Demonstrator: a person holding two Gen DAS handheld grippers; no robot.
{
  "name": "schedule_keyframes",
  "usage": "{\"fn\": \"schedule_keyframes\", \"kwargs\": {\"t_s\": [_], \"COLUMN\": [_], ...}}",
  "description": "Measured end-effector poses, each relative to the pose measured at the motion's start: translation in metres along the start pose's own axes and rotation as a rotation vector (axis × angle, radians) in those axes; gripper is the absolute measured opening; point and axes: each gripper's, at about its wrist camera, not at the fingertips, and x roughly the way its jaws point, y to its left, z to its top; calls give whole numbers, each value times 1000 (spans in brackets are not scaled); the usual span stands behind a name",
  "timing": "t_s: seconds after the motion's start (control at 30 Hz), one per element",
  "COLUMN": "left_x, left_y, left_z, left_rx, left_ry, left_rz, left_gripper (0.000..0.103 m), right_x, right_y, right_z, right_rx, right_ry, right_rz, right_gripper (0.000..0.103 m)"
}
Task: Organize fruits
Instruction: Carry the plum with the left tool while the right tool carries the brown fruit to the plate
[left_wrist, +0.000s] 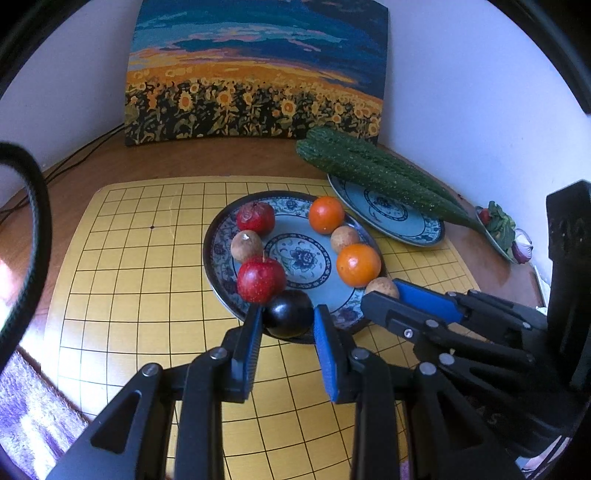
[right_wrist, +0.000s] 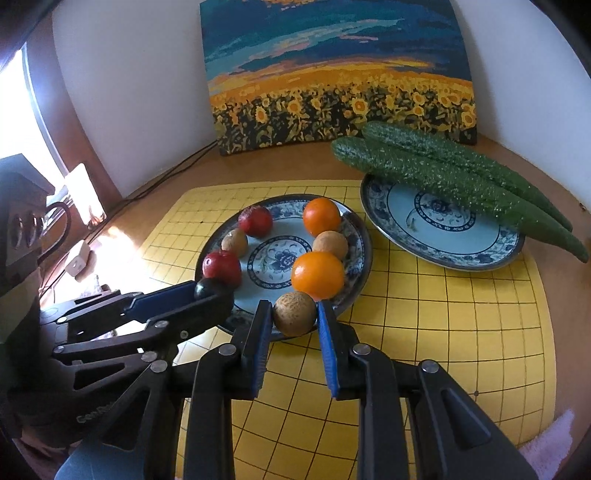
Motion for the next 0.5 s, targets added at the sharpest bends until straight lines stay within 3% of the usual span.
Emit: {"fn": "schedule_keyframes", "kwargs": {"t_s": [0.5], "left_x": [-1], "left_y": [0], "left_z": [1], "left_rx": [-2], "left_ry": [0], "left_rz": [-2], "left_gripper": [29], "right_x": [5], "right_y": [-1], "right_z": [0], "right_rx": [-7], "right_ry": [4], "right_rz": [-7], "right_gripper": [26]}}
